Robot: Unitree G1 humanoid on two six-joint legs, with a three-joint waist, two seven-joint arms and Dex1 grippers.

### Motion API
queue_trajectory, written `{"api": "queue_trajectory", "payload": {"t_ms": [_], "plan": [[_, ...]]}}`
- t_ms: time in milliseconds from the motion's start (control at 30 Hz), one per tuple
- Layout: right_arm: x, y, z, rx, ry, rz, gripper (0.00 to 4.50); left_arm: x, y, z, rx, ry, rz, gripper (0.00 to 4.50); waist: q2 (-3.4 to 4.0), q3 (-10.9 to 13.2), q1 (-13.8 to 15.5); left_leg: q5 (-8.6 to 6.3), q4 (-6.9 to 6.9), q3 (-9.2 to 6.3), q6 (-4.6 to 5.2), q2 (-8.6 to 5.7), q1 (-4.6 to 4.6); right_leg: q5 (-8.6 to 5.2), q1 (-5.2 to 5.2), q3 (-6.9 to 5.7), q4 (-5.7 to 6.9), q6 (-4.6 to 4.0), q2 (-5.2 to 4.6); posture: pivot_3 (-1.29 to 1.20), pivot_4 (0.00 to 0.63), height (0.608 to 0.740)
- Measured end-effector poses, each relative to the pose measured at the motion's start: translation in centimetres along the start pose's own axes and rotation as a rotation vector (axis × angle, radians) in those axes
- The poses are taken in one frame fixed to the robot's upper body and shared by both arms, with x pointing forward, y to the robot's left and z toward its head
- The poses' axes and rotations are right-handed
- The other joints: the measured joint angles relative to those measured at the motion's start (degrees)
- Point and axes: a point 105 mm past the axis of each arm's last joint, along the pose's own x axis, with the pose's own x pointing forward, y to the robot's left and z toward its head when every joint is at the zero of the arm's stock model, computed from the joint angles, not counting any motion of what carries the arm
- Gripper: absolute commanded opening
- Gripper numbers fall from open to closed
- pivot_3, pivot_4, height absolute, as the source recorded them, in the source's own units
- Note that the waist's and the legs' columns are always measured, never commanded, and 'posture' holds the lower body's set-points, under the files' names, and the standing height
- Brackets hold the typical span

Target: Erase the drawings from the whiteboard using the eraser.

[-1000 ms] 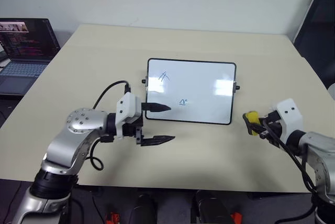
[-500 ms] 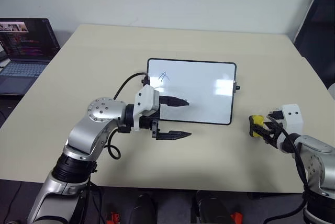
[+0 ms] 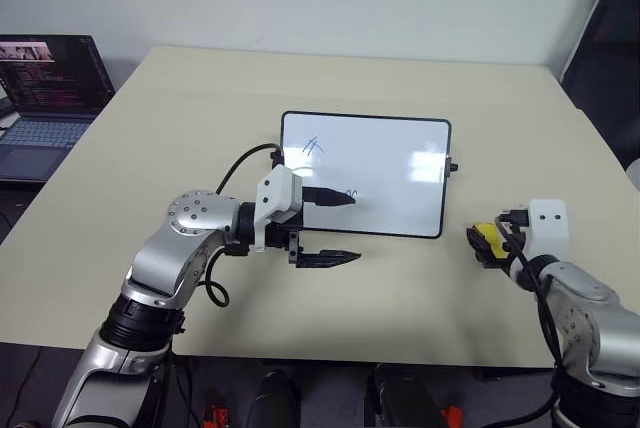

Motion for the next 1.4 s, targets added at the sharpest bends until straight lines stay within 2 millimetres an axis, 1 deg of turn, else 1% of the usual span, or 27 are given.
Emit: {"api": "queue_trajectory", "payload": {"t_ms": [100, 400, 500, 567, 733, 767, 800, 1000, 1067, 1133, 1200, 1300, 1400], "plan": [[0.1, 0.5, -0.1, 0.008, -0.003, -0.011, 4.48, -0.1, 0.2, -0.3, -0.004, 0.000, 0.006, 4.50, 0.00, 0.00, -0.01, 0.00, 0.00, 0.00, 0.00, 0.00, 0.00, -0.03, 0.00, 0.00, 0.00, -0.06, 0.00, 0.00, 0.150, 0.740], [0.6, 0.2, -0.6, 0.010, -0.001, -0.047, 4.48, -0.2, 0.3, -0.8, -0.003, 0.003, 0.001, 4.50, 0.00, 0.00, 0.00, 0.00, -0.01, 0.00, 0.00, 0.01, 0.00, -0.02, 0.00, -0.01, 0.00, -0.04, 0.00, 0.00, 0.150, 0.740], [0.8, 0.1, -0.8, 0.016, 0.008, -0.054, 3.85, -0.3, 0.2, -0.9, -0.003, 0.002, 0.000, 4.50, 0.01, 0.00, -0.01, 0.00, -0.01, 0.00, 0.00, 0.01, 0.00, -0.02, 0.00, 0.00, 0.00, -0.04, 0.00, 0.00, 0.150, 0.740], [0.9, 0.1, -1.0, 0.019, 0.014, -0.052, 3.20, -0.3, 0.1, -1.2, -0.012, 0.005, 0.000, 4.50, 0.00, 0.00, -0.01, 0.00, -0.01, 0.00, 0.00, 0.01, 0.00, -0.02, 0.00, -0.01, 0.00, -0.04, 0.00, 0.00, 0.150, 0.740], [1.0, 0.3, -1.2, 0.031, 0.022, -0.036, 1.31, -0.5, 0.0, -1.5, -0.022, 0.015, 0.006, 4.50, 0.01, 0.00, -0.02, 0.00, -0.01, 0.00, 0.00, 0.01, 0.00, -0.03, 0.00, 0.00, 0.00, -0.05, 0.00, 0.00, 0.150, 0.740], [1.0, 0.4, -1.2, 0.032, 0.019, -0.035, 1.03, -0.5, -0.1, -1.6, -0.024, 0.016, 0.008, 4.50, 0.01, 0.00, -0.02, 0.00, -0.01, 0.00, 0.00, 0.01, 0.00, -0.03, 0.00, 0.00, 0.01, -0.05, 0.00, 0.00, 0.150, 0.740], [1.0, 0.4, -1.1, 0.032, 0.016, -0.034, 0.96, -0.5, -0.1, -1.7, -0.027, 0.018, 0.009, 4.50, 0.01, 0.00, -0.02, 0.00, -0.01, 0.00, 0.00, 0.01, 0.00, -0.03, 0.00, 0.00, 0.00, -0.05, 0.00, 0.00, 0.150, 0.740], [1.1, 0.8, -1.0, 0.024, 0.012, -0.011, 0.96, -0.9, -0.4, -2.3, -0.054, 0.033, 0.023, 4.50, 0.01, 0.00, -0.07, 0.00, -0.01, 0.00, 0.00, 0.01, 0.00, -0.03, 0.00, 0.01, 0.00, -0.06, 0.00, 0.00, 0.150, 0.740], [0.9, 0.9, -0.7, -0.008, 0.007, 0.009, 0.96, -1.4, -0.4, -2.5, -0.074, 0.047, 0.053, 4.50, 0.02, 0.01, -0.09, 0.00, -0.02, 0.00, 0.00, 0.02, 0.00, -0.03, -0.01, 0.01, 0.00, -0.06, 0.00, 0.00, 0.150, 0.740], [0.3, 1.4, -0.1, -0.055, -0.014, 0.054, 0.96, -2.4, -0.4, -3.0, -0.096, 0.077, 0.088, 4.50, 0.03, 0.01, -0.10, 0.00, -0.06, 0.00, 0.00, 0.02, 0.00, -0.07, -0.03, 0.00, 0.01, -0.11, 0.00, 0.00, 0.150, 0.740], [-0.6, 2.4, 0.7, -0.124, -0.039, 0.143, 0.96, -3.4, -0.7, -3.5, -0.119, 0.105, 0.122, 4.50, 0.04, 0.02, -0.11, 0.00, -0.06, 0.00, 0.00, 0.03, 0.00, -0.15, -0.03, 0.01, -0.01, -0.24, 0.00, 0.00, 0.150, 0.740], [-2.8, 4.7, 1.7, -0.266, -0.063, 0.312, 0.96, -4.4, -1.4, -4.0, -0.163, 0.121, 0.151, 4.50, 0.04, 0.02, -0.01, -0.01, -0.06, 0.00, 0.00, 0.04, 0.00, -0.19, -0.02, -0.01, -0.01, -0.31, -0.01, 0.00, 0.150, 0.740], [-3.8, 6.1, 1.9, -0.324, -0.062, 0.407, 0.96, -4.9, -1.5, -4.1, -0.167, 0.135, 0.169, 4.50, 0.02, 0.01, 0.02, 0.00, 0.01, 0.00, 0.00, 0.02, 0.01, -0.18, 0.00, 0.00, -0.01, -0.30, -0.02, 0.00, 0.150, 0.740]]}}
